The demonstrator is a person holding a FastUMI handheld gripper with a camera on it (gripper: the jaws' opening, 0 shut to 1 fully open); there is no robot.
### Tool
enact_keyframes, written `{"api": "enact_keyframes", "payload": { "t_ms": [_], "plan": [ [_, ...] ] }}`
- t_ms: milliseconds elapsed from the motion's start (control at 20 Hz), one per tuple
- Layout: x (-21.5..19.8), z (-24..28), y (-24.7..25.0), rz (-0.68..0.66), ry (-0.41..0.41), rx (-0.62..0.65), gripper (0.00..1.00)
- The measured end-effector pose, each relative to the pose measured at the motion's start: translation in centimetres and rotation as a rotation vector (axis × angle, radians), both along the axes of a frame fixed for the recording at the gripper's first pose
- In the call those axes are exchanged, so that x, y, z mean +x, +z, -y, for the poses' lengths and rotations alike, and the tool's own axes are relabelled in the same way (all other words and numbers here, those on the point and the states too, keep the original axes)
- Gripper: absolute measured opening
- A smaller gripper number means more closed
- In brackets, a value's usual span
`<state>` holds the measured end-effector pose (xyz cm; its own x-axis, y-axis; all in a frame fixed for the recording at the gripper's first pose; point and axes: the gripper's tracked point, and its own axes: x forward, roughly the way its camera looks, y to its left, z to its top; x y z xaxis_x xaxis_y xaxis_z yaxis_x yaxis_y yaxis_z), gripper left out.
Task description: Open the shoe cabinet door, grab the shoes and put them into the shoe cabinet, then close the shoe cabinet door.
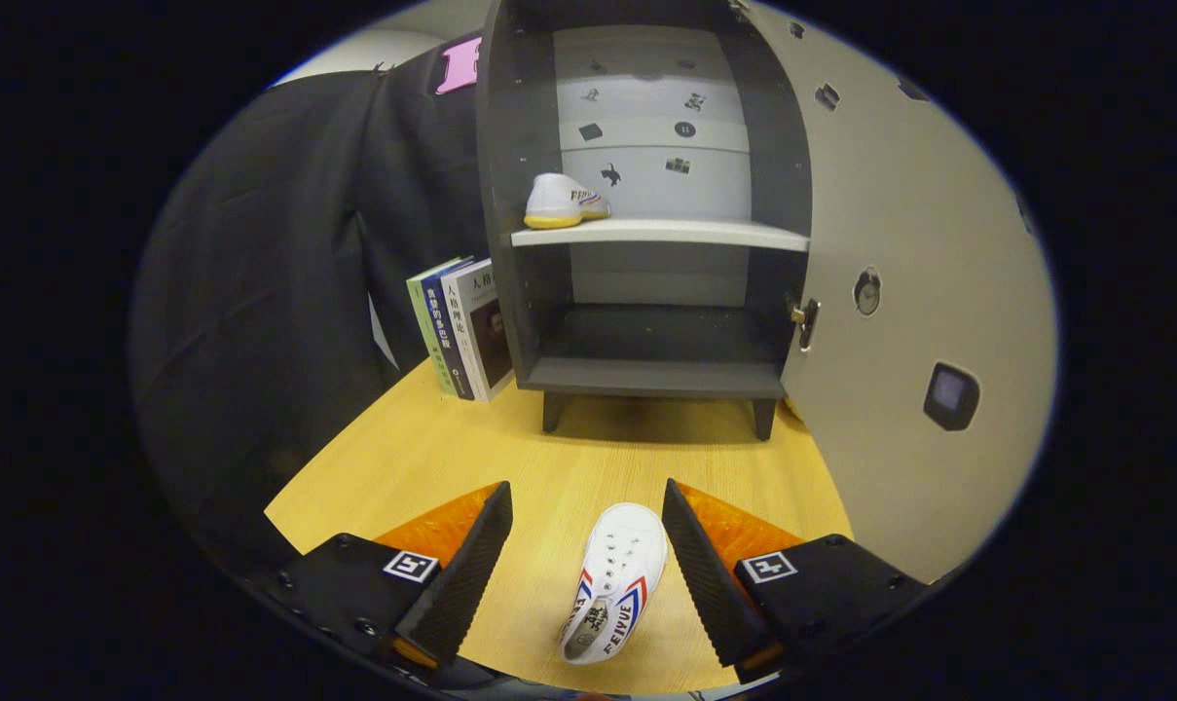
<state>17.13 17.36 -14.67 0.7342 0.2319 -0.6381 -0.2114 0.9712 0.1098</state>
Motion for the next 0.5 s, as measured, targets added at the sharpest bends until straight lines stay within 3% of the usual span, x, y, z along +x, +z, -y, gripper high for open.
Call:
{"api": "enact_keyframes", "payload": {
  "t_ms": [500],
  "plan": [
    [-2.1, 0.2, -5.3, -0.191, 0.06, -0.086, 0.97]
  ]
}}
